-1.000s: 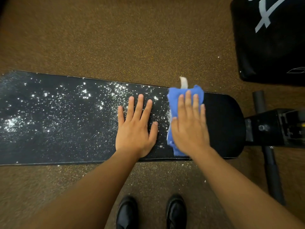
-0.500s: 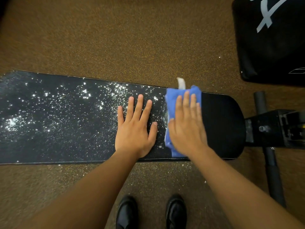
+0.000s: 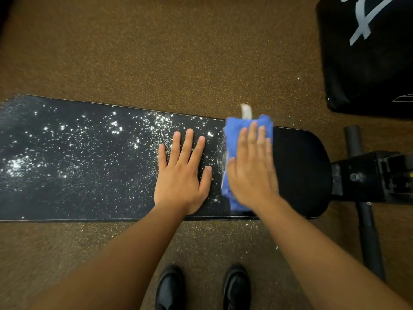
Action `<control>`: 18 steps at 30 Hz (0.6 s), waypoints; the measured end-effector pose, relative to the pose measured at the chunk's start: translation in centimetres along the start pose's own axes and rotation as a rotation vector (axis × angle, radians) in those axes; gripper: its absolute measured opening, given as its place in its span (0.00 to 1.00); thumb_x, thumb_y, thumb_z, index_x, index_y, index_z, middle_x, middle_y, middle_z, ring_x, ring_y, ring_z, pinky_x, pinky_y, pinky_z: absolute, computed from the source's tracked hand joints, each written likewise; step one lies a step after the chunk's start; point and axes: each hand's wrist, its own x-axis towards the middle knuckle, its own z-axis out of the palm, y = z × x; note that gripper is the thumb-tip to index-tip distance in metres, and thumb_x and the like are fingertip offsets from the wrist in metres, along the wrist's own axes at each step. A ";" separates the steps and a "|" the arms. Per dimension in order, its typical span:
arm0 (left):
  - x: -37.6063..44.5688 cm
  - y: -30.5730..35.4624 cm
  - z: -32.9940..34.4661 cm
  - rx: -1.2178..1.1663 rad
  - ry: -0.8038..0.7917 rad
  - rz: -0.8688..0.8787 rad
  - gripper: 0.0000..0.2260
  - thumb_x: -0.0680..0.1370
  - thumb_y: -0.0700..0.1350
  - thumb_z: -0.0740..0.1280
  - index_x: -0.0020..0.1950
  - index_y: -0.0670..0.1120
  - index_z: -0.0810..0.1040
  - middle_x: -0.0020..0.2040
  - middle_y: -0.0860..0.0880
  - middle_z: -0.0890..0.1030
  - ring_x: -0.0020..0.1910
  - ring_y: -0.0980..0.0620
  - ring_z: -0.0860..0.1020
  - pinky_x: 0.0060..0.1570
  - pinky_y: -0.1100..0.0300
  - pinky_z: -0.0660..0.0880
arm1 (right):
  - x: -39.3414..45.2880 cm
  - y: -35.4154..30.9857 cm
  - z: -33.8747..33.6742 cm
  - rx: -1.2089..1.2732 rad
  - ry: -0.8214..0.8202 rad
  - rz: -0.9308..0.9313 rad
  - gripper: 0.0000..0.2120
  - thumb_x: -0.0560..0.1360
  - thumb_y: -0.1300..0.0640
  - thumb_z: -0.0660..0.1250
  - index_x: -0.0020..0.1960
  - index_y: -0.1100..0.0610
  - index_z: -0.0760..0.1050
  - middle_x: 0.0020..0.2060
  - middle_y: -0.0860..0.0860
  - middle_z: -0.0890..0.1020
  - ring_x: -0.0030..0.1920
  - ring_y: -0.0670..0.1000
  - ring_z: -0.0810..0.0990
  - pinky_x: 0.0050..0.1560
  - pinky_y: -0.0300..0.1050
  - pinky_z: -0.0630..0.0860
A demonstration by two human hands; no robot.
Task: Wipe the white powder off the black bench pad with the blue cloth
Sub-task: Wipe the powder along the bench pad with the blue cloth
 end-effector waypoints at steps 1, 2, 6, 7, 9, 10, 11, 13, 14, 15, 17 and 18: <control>0.0 0.0 0.0 -0.005 0.002 0.001 0.30 0.80 0.60 0.45 0.81 0.52 0.49 0.81 0.49 0.44 0.79 0.47 0.39 0.76 0.41 0.40 | -1.9 -0.4 0.2 -0.022 -0.020 -0.090 0.32 0.79 0.49 0.43 0.78 0.66 0.45 0.77 0.65 0.47 0.77 0.63 0.44 0.77 0.58 0.45; 0.0 0.0 0.0 -0.007 0.003 0.001 0.30 0.80 0.60 0.45 0.81 0.52 0.49 0.81 0.49 0.45 0.79 0.47 0.39 0.76 0.41 0.40 | -4.2 -0.3 0.3 -0.032 -0.040 -0.173 0.32 0.80 0.49 0.44 0.78 0.66 0.46 0.77 0.65 0.48 0.77 0.63 0.46 0.77 0.59 0.48; 0.0 0.0 0.0 0.010 -0.007 -0.002 0.30 0.80 0.61 0.44 0.81 0.52 0.46 0.81 0.49 0.43 0.79 0.48 0.37 0.76 0.41 0.39 | -7.9 4.8 0.2 -0.003 -0.053 -0.131 0.31 0.80 0.50 0.47 0.77 0.65 0.49 0.77 0.62 0.51 0.77 0.61 0.50 0.75 0.60 0.56; 0.0 0.0 0.0 0.012 -0.008 -0.004 0.30 0.80 0.61 0.44 0.81 0.53 0.46 0.81 0.49 0.42 0.79 0.48 0.36 0.76 0.41 0.39 | -7.1 5.9 0.0 0.003 -0.051 -0.050 0.32 0.79 0.50 0.46 0.77 0.66 0.49 0.77 0.63 0.51 0.77 0.62 0.49 0.75 0.61 0.55; 0.0 0.0 0.0 0.013 -0.008 -0.008 0.30 0.80 0.61 0.44 0.81 0.53 0.45 0.81 0.50 0.42 0.79 0.48 0.36 0.76 0.42 0.38 | -4.0 6.1 -0.4 0.007 -0.027 0.072 0.33 0.78 0.49 0.44 0.77 0.67 0.48 0.77 0.65 0.50 0.78 0.63 0.46 0.76 0.60 0.49; 0.0 0.0 0.0 0.013 -0.006 -0.008 0.30 0.80 0.61 0.44 0.81 0.53 0.46 0.81 0.50 0.42 0.79 0.48 0.36 0.76 0.42 0.38 | -2.0 5.4 -0.5 0.016 -0.010 0.111 0.34 0.77 0.48 0.44 0.77 0.67 0.47 0.77 0.65 0.48 0.78 0.63 0.45 0.76 0.59 0.45; 0.0 0.0 0.0 0.014 -0.003 -0.007 0.30 0.80 0.61 0.44 0.81 0.53 0.46 0.81 0.50 0.42 0.79 0.48 0.37 0.76 0.42 0.38 | -0.2 4.3 -0.6 0.031 0.003 0.135 0.35 0.77 0.48 0.43 0.77 0.67 0.46 0.77 0.64 0.47 0.78 0.63 0.43 0.77 0.58 0.43; 0.0 0.0 0.1 0.015 0.001 -0.006 0.30 0.80 0.61 0.44 0.81 0.52 0.47 0.81 0.49 0.43 0.79 0.48 0.38 0.76 0.42 0.39 | 2.0 1.6 -0.5 0.035 -0.009 0.113 0.34 0.78 0.48 0.43 0.78 0.66 0.43 0.78 0.64 0.44 0.77 0.63 0.41 0.77 0.58 0.41; 0.0 0.0 0.1 0.013 0.003 -0.004 0.30 0.80 0.60 0.45 0.81 0.52 0.48 0.81 0.49 0.44 0.79 0.47 0.38 0.76 0.42 0.39 | 2.0 0.5 -0.3 0.019 -0.014 0.065 0.33 0.79 0.48 0.42 0.78 0.66 0.42 0.78 0.64 0.44 0.77 0.63 0.40 0.77 0.58 0.41; 0.0 0.0 0.1 0.008 0.002 -0.002 0.30 0.80 0.60 0.45 0.81 0.52 0.48 0.81 0.49 0.44 0.79 0.47 0.38 0.76 0.41 0.39 | 1.1 -0.4 -0.1 -0.005 -0.022 -0.004 0.33 0.79 0.48 0.43 0.78 0.66 0.42 0.77 0.64 0.44 0.77 0.63 0.41 0.77 0.59 0.42; 0.0 0.0 0.1 -0.005 0.002 -0.001 0.30 0.80 0.60 0.46 0.81 0.52 0.49 0.81 0.49 0.44 0.79 0.48 0.39 0.76 0.41 0.40 | -2.6 -1.0 0.2 -0.032 -0.041 -0.139 0.32 0.80 0.49 0.44 0.78 0.66 0.46 0.77 0.64 0.47 0.78 0.63 0.44 0.76 0.60 0.47; 0.0 -0.1 0.1 -0.007 0.002 -0.001 0.30 0.80 0.60 0.46 0.81 0.52 0.49 0.81 0.49 0.44 0.79 0.48 0.39 0.76 0.41 0.40 | -4.6 -0.6 0.3 -0.029 -0.051 -0.189 0.31 0.81 0.49 0.45 0.78 0.66 0.48 0.77 0.64 0.49 0.78 0.63 0.47 0.76 0.60 0.50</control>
